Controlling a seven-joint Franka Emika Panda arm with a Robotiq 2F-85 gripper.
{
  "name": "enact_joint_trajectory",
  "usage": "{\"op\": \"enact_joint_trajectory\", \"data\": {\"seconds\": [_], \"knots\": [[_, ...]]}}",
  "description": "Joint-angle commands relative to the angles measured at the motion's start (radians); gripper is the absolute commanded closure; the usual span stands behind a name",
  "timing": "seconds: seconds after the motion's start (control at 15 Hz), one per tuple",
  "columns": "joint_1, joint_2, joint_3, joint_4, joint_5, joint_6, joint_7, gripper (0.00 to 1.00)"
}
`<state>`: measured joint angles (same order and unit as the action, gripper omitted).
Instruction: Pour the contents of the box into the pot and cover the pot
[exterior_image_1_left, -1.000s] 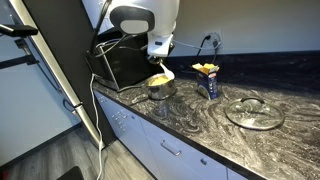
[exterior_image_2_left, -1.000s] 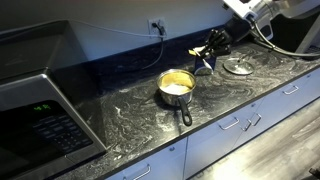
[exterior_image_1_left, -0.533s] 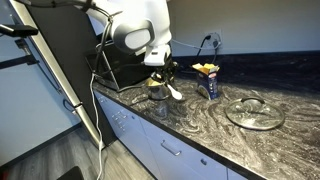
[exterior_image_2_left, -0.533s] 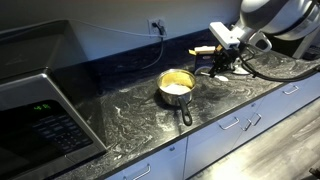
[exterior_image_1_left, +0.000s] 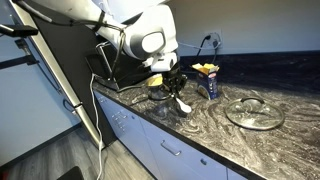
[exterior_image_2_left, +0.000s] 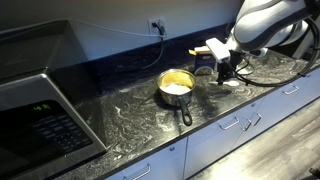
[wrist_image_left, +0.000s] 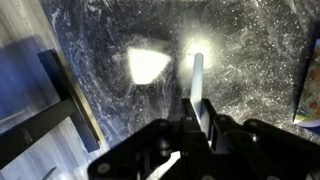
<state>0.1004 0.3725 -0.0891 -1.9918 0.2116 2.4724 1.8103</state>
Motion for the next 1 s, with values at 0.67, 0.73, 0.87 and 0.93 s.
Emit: {"op": "enact_joint_trajectory", "data": {"seconds": [0.67, 0.73, 0.87, 0.93], "knots": [[-0.021, 0.081, 0.023, 0.121, -0.009, -0.058, -0.057, 0.00], [-0.019, 0.081, 0.019, 0.123, -0.014, -0.065, -0.057, 0.00], [0.001, 0.079, 0.002, 0.113, -0.054, -0.044, -0.043, 0.00], [0.006, 0.080, -0.001, 0.105, -0.072, -0.029, -0.044, 0.00]]}}
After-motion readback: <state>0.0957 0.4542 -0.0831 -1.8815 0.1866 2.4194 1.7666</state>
